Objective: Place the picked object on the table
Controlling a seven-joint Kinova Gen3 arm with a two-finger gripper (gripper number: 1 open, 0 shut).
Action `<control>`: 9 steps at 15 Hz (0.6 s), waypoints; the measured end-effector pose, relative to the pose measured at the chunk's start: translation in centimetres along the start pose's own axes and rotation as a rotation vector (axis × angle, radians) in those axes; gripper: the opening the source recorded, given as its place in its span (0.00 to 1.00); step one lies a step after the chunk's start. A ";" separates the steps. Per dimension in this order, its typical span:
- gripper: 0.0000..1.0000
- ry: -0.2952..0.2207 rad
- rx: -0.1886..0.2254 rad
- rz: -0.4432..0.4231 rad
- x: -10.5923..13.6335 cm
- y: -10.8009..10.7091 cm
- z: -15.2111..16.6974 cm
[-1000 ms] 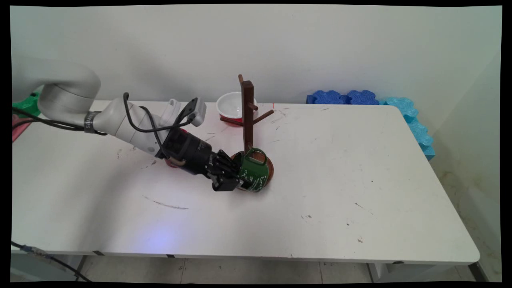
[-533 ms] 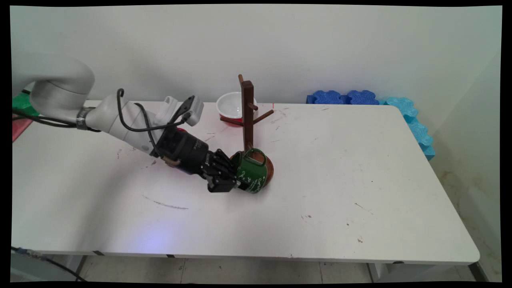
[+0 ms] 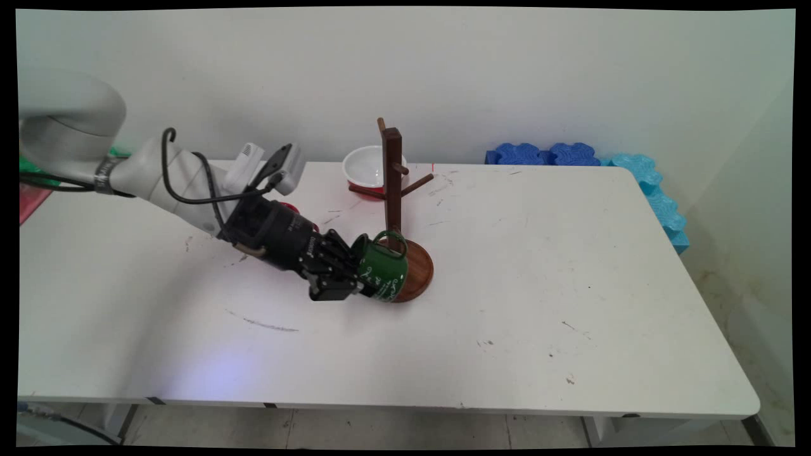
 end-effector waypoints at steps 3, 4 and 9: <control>0.00 -0.018 0.011 0.019 -0.1 0.1 -1.1; 0.00 -0.025 0.015 0.026 -0.1 0.1 -1.5; 0.00 -0.054 0.029 0.057 -0.3 0.2 -3.2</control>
